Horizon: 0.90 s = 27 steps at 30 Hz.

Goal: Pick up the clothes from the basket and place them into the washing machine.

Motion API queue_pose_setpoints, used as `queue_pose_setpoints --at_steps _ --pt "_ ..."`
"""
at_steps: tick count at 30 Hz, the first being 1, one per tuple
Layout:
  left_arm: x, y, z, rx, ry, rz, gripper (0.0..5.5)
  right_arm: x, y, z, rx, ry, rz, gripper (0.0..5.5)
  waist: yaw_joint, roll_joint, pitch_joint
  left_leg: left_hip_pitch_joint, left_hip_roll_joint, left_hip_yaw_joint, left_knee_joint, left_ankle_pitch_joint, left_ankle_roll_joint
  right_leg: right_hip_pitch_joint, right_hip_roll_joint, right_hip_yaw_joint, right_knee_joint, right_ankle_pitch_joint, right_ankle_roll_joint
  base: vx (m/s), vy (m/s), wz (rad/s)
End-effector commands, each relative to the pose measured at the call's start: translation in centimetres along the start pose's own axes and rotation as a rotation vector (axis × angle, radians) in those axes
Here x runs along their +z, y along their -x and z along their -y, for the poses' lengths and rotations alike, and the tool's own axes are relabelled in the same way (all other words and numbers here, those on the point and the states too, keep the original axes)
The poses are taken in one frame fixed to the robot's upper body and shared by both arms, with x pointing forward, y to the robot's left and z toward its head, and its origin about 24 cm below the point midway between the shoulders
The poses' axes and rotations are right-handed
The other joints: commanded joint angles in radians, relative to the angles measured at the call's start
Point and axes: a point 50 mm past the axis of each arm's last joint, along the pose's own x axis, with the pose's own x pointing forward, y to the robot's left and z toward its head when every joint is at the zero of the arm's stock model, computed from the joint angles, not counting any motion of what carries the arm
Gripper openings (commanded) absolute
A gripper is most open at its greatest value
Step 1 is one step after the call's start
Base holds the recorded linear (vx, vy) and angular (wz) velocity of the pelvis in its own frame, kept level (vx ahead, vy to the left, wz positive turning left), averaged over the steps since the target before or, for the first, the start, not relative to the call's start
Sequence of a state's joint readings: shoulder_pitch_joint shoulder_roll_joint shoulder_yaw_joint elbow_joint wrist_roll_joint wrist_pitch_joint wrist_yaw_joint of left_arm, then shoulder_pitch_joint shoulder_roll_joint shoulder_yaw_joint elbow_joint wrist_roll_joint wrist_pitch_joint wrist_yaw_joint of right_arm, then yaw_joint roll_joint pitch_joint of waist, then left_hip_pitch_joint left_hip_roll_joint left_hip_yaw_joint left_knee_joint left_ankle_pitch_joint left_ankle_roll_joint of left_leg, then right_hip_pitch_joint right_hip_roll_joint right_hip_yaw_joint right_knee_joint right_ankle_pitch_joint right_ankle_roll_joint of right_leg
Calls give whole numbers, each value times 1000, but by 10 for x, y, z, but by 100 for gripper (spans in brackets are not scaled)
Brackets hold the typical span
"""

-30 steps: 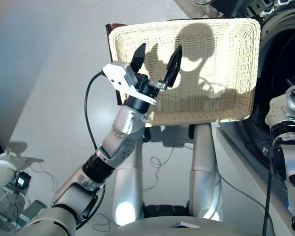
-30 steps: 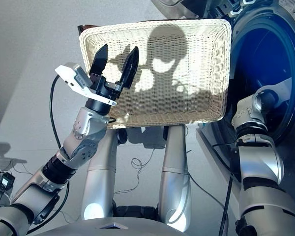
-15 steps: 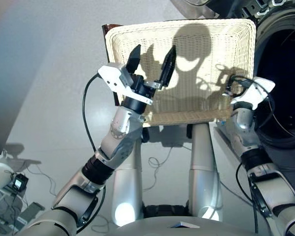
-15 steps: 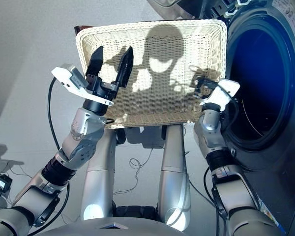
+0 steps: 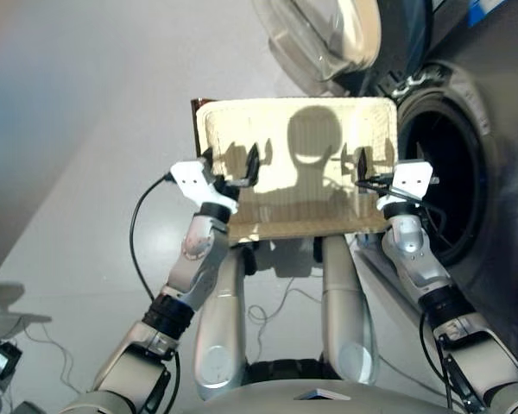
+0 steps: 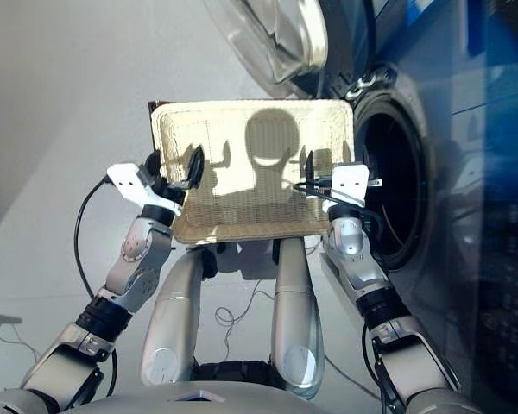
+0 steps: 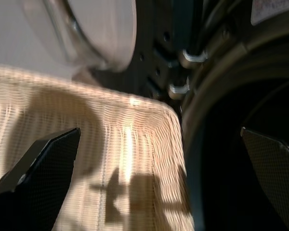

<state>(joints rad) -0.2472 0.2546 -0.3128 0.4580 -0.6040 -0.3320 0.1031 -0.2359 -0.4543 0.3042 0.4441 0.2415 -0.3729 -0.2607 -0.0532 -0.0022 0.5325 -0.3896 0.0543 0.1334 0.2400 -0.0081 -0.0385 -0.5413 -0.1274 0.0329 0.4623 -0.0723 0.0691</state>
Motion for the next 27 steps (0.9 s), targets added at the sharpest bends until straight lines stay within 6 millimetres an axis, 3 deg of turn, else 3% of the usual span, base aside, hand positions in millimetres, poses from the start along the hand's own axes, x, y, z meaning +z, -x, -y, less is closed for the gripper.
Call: queue_pose_setpoints --at_steps 1,4,9,15,16,17,18,19,21,23,27 --pt "2 3 -20 19 -93 21 550 -6 6 4 35 -6 -27 550 27 -21 -14 97 25 -54 -22 4 -52 176 -15 -7 -155 81 91 156 -20 20" --pt "-38 25 -48 136 -108 -159 550 -41 27 -4 102 -46 -192 550 31 -23 -66 174 29 -54 -95 27 -58 246 -21 -23 -220 93 98 144 -18 17" --pt "-84 71 -73 194 -156 -399 550 -82 68 -2 203 -8 -407 550 35 -22 -170 274 23 -49 -202 57 -58 356 -35 -44 -347 130 108 134 -17 48" --pt "-131 139 -99 261 -251 -750 550 -134 130 1 151 -78 -742 550 32 -15 -317 383 16 -39 -327 84 -64 464 -59 -73 -468 175 124 140 -11 78" --pt "-139 159 -106 267 -267 -847 550 -148 156 -1 220 -48 -873 550 33 -17 -354 394 17 -48 -327 74 -68 492 -63 -85 -486 174 125 155 -36 89" --pt "-143 170 -109 272 -270 -904 550 -157 175 1 238 -43 -967 550 35 -20 -374 405 17 -54 -327 68 -67 509 -61 -88 -492 168 123 111 -32 176" --pt "-143 171 -109 272 -270 -904 550 -157 175 1 238 -43 -967 550 34 -20 -373 406 17 -55 -327 68 -67 511 -61 -89 -493 168 123 110 -43 258" --pt "-148 183 -111 266 -263 -963 550 -165 195 4 132 -139 -1063 550 38 -22 -392 423 22 -55 -327 70 -64 537 -60 -96 -493 165 123 96 -31 259" --pt "-150 190 -112 280 -255 -995 550 -168 203 5 84 -180 -1101 550 37 -23 -403 434 21 -58 -327 66 -62 552 -60 -101 -499 164 123 86 -18 197" --pt "-156 212 -116 344 -292 -1085 550 -175 228 4 -105 -341 -1201 550 33 -23 -437 453 19 -53 -327 55 -60 576 -60 -104 -504 160 123 105 13 81" --pt "-164 224 -107 358 -234 -1128 550 -179 254 2 -205 -409 -1298 550 30 -26 -460 474 23 -55 -327 47 -59 599 -58 -110 -507 153 121 36 3 -3"
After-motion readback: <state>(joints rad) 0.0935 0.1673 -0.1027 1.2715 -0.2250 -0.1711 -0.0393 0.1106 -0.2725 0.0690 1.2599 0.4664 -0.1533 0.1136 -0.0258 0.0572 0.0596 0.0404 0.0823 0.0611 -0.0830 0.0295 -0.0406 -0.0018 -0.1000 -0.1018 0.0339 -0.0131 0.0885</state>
